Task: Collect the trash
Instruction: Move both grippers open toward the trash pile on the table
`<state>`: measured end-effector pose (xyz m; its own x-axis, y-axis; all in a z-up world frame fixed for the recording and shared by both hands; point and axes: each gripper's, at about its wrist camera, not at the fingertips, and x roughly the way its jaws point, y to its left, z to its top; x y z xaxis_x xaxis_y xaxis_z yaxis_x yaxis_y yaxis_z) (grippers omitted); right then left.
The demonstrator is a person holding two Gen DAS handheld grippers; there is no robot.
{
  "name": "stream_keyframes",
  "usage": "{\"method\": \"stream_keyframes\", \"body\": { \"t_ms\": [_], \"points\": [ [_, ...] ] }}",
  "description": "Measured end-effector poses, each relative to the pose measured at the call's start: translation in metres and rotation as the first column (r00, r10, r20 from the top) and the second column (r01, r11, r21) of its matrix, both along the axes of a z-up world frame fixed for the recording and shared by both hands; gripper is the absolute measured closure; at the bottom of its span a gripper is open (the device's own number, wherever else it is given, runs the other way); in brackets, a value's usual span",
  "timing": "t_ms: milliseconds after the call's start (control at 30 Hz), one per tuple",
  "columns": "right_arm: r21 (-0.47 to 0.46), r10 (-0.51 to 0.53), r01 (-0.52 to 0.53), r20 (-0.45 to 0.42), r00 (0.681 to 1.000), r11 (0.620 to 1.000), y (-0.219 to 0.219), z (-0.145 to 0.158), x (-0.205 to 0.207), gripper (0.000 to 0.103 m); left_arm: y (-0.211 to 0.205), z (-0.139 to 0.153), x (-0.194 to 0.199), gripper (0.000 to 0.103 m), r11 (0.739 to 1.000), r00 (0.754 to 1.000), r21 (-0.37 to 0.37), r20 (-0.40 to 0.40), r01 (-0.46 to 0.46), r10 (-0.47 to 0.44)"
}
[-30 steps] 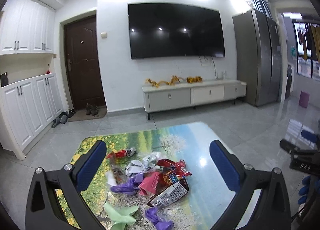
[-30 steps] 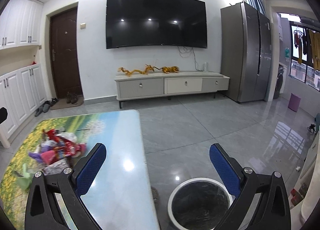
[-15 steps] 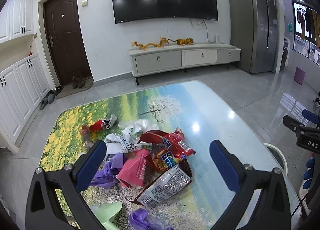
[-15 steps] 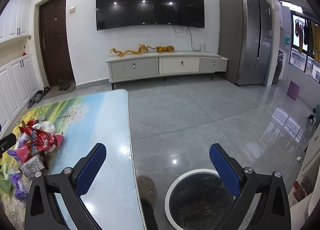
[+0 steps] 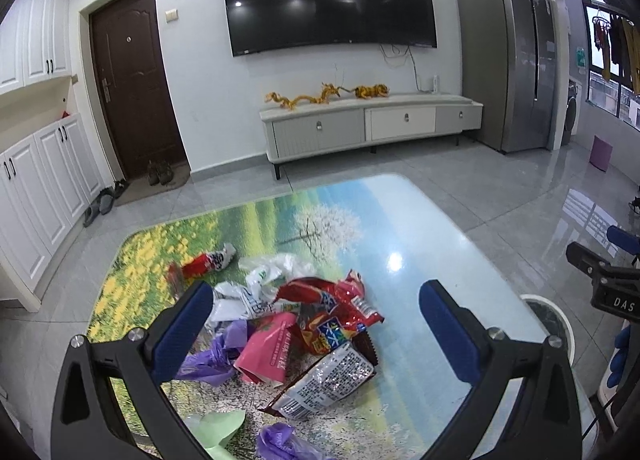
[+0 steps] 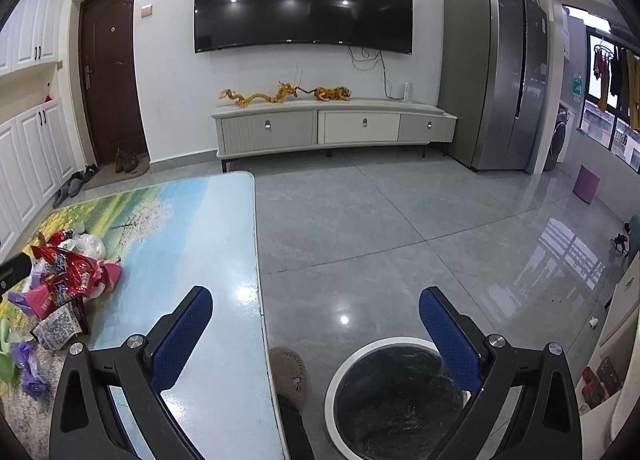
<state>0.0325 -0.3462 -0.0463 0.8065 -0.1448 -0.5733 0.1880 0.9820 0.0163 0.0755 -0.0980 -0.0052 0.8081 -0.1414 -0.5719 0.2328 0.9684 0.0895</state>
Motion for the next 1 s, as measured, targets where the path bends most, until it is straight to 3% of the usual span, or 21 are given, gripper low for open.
{"method": "stream_keyframes", "body": {
  "t_ms": [467, 1000],
  "points": [
    [-0.023, -0.015, 0.017, 0.105, 0.994, 1.000, -0.005, 0.047, -0.060, 0.000, 0.001, 0.043, -0.056, 0.000, 1.000, 0.996, 0.004, 0.091, 0.000, -0.001],
    [-0.069, 0.019, -0.005, 0.204, 0.979, 0.998, 0.017, 0.088, -0.100, 0.000, 0.044, 0.071, -0.104, 0.000, 0.992, 0.978, -0.074, 0.175, -0.103, 0.115]
  ]
}}
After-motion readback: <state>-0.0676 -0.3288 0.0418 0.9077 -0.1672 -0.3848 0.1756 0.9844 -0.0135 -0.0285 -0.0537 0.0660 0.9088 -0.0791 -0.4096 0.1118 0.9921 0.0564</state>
